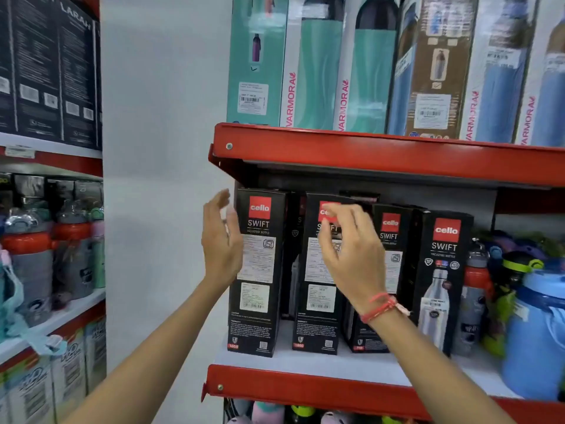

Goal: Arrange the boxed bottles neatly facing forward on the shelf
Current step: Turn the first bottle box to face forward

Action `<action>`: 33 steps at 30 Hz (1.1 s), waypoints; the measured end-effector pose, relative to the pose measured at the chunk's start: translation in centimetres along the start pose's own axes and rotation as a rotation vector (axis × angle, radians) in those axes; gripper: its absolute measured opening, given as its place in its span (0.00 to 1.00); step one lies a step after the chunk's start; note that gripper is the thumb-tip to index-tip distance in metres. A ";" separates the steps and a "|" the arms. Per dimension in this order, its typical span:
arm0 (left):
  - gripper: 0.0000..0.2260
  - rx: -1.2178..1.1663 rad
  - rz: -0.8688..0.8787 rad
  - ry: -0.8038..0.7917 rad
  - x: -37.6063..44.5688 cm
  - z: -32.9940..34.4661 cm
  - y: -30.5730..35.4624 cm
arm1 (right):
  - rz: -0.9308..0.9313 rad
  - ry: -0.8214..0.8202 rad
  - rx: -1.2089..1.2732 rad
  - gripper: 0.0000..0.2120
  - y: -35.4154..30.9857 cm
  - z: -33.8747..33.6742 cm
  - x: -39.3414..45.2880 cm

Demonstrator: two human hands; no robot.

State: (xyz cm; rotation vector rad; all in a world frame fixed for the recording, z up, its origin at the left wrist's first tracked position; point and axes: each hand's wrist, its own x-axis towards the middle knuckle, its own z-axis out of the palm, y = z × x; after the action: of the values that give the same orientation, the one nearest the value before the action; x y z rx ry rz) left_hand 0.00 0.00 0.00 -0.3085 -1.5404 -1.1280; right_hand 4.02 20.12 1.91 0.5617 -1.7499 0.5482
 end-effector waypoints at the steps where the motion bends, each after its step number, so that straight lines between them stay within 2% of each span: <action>1: 0.15 -0.052 -0.112 0.009 0.2 0.0 -1.0 | 0.062 -0.031 0.080 0.13 -0.3 0.9 -0.4; 3: 0.12 -0.103 -0.338 -0.053 0.5 0.2 -2.8 | 0.199 -0.153 0.160 0.14 -0.8 3.0 -1.9; 6: 0.14 -0.175 -0.678 -0.324 0.1 0.2 -4.9 | 0.347 -0.396 0.167 0.22 -2.2 6.7 -5.2; 8: 0.23 -0.286 -0.776 -0.535 -0.3 0.0 -5.6 | 0.462 -0.560 0.192 0.33 -3.8 8.5 -6.6; 11: 0.27 -0.431 -0.829 -0.577 -0.2 0.0 -6.4 | 0.623 -0.651 0.279 0.46 -5.9 9.9 -6.9; 17: 0.31 -0.517 -0.788 -0.684 0.5 -1.8 -4.8 | 0.565 -0.689 0.347 0.57 -6.1 7.2 -4.6; 20: 0.31 -0.430 -0.700 -0.715 0.9 -3.4 -3.5 | 0.546 -0.758 0.331 0.63 -6.2 5.8 -3.8; 23: 0.29 -0.351 -0.617 -0.710 1.0 -4.7 -3.0 | 0.584 -0.742 0.301 0.65 -6.0 5.8 -2.8; 26: 0.39 -0.359 -0.544 -0.677 0.4 -5.4 -3.3 | 0.620 -0.728 0.327 0.63 -4.6 6.8 -1.6; 29: 0.41 -0.308 -0.437 -0.608 -0.5 -5.3 -3.7 | 0.627 -0.766 0.443 0.60 -2.7 7.7 -0.7; 32: 0.41 -0.252 -0.328 -0.502 -1.7 -4.0 -3.6 | 0.608 -0.779 0.508 0.43 -1.6 8.5 -0.1; 33: 0.42 -0.215 -0.305 -0.460 -2.0 -3.4 -3.6 | 0.594 -0.763 0.497 0.40 -1.5 8.8 0.0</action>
State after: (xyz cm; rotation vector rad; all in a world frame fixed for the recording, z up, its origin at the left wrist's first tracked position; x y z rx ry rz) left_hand 0.21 -3.68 -3.85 -0.5177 -1.9158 -1.5443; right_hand -1.66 13.47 0.03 0.6364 -2.5459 1.3385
